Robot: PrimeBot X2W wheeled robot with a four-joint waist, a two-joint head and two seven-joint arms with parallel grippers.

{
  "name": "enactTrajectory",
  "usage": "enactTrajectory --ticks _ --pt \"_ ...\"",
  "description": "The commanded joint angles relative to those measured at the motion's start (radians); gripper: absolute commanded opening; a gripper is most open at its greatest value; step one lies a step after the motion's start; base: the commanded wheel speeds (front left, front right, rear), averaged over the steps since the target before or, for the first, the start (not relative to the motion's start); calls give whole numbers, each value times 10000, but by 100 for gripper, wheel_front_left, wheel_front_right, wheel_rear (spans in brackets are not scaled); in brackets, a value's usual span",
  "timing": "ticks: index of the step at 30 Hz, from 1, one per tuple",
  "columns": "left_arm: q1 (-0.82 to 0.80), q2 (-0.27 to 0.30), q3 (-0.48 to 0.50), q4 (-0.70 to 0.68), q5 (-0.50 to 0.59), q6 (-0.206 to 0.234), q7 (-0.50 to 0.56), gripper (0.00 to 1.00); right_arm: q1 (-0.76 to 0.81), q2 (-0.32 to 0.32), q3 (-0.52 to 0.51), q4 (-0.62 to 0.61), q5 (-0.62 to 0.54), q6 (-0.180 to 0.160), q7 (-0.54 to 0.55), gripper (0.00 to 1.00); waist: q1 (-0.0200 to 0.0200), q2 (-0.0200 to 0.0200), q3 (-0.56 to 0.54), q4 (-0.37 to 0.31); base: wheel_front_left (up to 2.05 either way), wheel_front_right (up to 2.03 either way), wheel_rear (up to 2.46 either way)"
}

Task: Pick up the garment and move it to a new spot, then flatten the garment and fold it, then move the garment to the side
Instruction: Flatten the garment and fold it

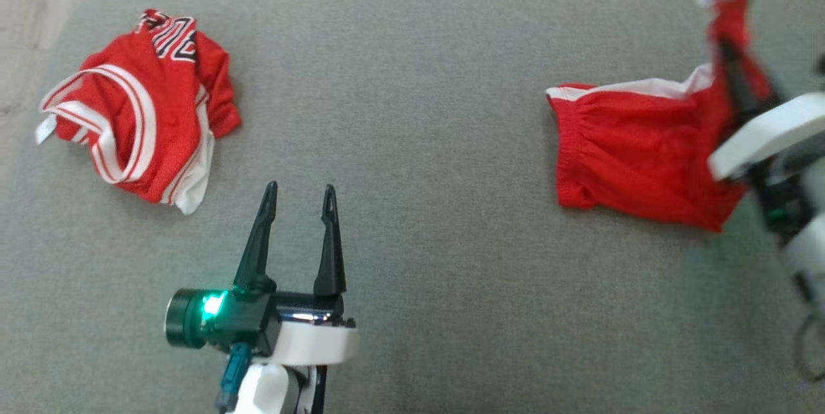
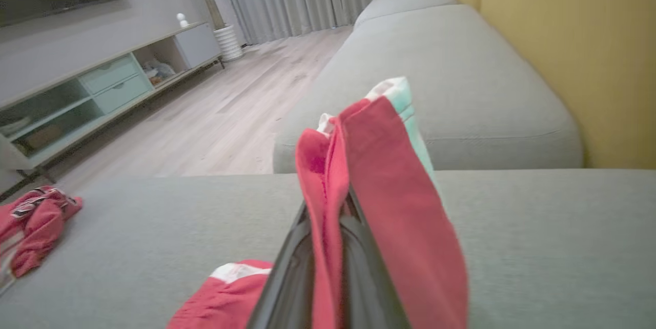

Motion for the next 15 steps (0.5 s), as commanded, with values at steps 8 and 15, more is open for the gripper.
enactTrajectory --ticks 8,15 --pt "111 13 296 -150 -109 53 -51 100 788 2160 46 -44 -1063 -7 -257 100 1 -1 -290 486 0 0 0" --pt "273 13 412 -198 -362 169 -51 100 1387 3001 -849 -492 -1523 -7 -932 100 1 -1 -503 636 0 0 0"
